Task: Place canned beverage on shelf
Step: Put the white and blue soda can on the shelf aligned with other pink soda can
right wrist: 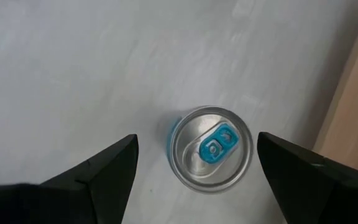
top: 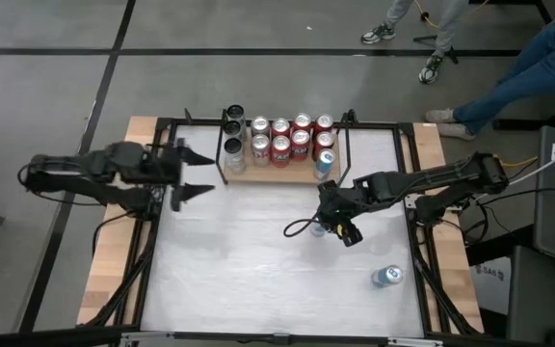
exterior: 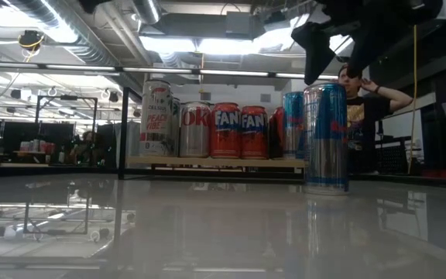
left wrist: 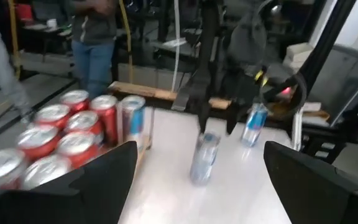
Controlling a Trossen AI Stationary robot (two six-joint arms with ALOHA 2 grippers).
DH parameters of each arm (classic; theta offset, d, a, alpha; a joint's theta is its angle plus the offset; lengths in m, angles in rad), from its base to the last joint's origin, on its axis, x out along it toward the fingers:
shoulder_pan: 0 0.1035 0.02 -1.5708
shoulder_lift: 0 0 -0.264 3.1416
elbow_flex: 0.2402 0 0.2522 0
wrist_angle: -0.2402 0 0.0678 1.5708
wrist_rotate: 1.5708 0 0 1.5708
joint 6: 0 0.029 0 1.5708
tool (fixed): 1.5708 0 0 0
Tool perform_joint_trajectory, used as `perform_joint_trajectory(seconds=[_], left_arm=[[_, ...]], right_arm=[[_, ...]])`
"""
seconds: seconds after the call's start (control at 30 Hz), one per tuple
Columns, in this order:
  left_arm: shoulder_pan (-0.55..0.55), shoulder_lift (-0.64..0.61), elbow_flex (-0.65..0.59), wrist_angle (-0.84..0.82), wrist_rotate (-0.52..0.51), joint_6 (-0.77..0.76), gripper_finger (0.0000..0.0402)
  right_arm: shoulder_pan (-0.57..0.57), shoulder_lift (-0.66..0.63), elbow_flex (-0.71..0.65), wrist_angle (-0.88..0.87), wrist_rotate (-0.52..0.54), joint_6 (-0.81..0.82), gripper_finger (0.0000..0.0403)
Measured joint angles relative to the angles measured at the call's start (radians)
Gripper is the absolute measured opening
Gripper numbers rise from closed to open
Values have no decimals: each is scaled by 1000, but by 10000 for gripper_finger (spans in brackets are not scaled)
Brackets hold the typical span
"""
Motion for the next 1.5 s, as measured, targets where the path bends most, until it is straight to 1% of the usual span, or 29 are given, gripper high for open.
perform_joint_trajectory(seconds=[0.23, 0.3, 0.4, 0.53, 0.73, 0.83, 0.9, 0.97, 1.13, 1.23, 1.5], left_arm=[[0, -213, -3, -292, -13, 1, 345], [0, -271, -30, -313, -13, 1, 345], [0, -372, -115, -293, -14, 21, 345], [0, -504, -258, -184, -7, 27, 345], [0, -645, -445, -63, -4, 29, 345], [0, -656, -514, -18, -4, 32, 345], [0, -656, -538, 4, 1, 58, 345], [0, -653, -570, 77, 3, 92, 345], [0, -657, -632, 195, 26, 171, 345], [0, -656, -682, 234, 29, 168, 345], [0, -657, -804, 423, 29, 162, 345]], right_arm=[[-13, 0, 0, 6, -3, -13, 319], [-26, 0, 0, 6, -4, -14, 319], [-42, 0, 0, 11, -14, -14, 319], [-54, 0, 0, 14, -57, -13, 319], [-51, 0, 0, 14, -64, -14, 319], [-51, 0, 0, 14, -64, -14, 319], [-51, 0, 0, 15, -72, -14, 319], [-51, 0, 0, 16, -92, -14, 319], [-51, 0, 0, 21, -97, -13, 319], [-51, 0, 0, 21, -97, -14, 319], [-51, 0, 0, 20, -97, -14, 319]])
